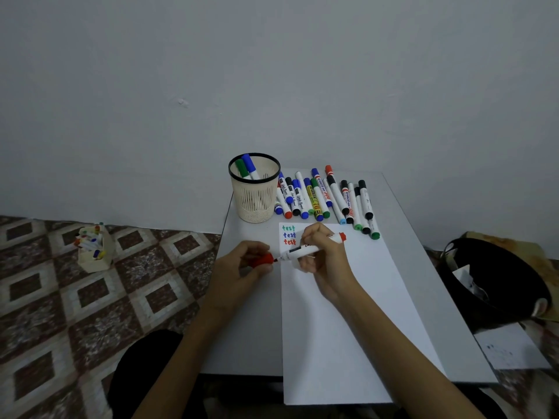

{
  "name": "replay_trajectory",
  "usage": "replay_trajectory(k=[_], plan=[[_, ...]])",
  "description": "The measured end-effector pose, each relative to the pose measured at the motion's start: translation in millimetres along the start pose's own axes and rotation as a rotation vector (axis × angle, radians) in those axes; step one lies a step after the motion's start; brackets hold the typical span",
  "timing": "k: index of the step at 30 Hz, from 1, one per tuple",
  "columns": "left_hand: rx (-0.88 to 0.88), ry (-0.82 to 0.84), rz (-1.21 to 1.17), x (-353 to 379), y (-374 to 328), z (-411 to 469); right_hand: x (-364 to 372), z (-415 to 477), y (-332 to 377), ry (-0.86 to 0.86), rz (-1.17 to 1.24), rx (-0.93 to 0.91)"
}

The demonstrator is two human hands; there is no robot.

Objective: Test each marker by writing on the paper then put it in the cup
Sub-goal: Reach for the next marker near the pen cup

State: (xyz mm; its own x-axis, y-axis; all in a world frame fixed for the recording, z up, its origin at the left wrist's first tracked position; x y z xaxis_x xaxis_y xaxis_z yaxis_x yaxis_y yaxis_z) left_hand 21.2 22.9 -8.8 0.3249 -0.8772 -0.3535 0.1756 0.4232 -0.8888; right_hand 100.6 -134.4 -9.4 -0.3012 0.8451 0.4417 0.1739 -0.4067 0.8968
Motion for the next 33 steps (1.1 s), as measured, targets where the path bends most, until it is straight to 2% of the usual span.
replay_trajectory(k=[5, 8, 11, 15, 18, 21, 26, 33], plan=[[0.011, 0.039, 0.044, 2.0, 1.1, -0.4, 4.8, -3.3, 0.7, 0.038, 0.013, -0.025], [0.024, 0.027, 0.009, -2.5, -1.7, -1.4, 12.4, -7.2, 0.7, 0.118, -0.201, 0.011], [-0.01, -0.053, -0.1, -10.6, -4.4, -2.8, 8.1, -7.9, 11.1, 0.136, -0.287, 0.027], [-0.013, -0.062, -0.16, -10.0, -8.2, -3.8, 3.0, -9.3, 23.2, 0.252, -0.581, -0.004], [-0.023, -0.095, -0.196, -11.0, -7.4, -3.2, 10.5, -11.6, 22.5, 0.3, -0.83, -0.115], [-0.016, -0.122, -0.192, -13.1, -5.8, -3.2, 14.8, -9.8, 18.8, 0.275, -0.856, -0.196], [0.042, -0.122, -0.13, -14.9, -7.8, -4.2, 16.1, -8.3, 13.6, 0.286, -0.815, -0.157], [0.122, -0.091, -0.079, -14.4, -11.5, -3.7, 14.1, -16.8, 11.4, 0.289, -0.973, -0.148]])
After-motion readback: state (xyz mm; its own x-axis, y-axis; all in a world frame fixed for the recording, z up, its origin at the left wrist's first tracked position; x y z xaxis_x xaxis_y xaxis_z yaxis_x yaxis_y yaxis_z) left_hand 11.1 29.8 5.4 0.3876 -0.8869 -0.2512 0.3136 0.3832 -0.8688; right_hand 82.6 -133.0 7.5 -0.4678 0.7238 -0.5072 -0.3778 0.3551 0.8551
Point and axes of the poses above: each hand's wrist, its own z-axis towards the middle knuckle, its own x-axis out of the palm, y = z × x, the point moved 5 cm from there along z, towards the middle knuckle, and after that the axes turned 2 degrees about -x, right-handed, at the moved point
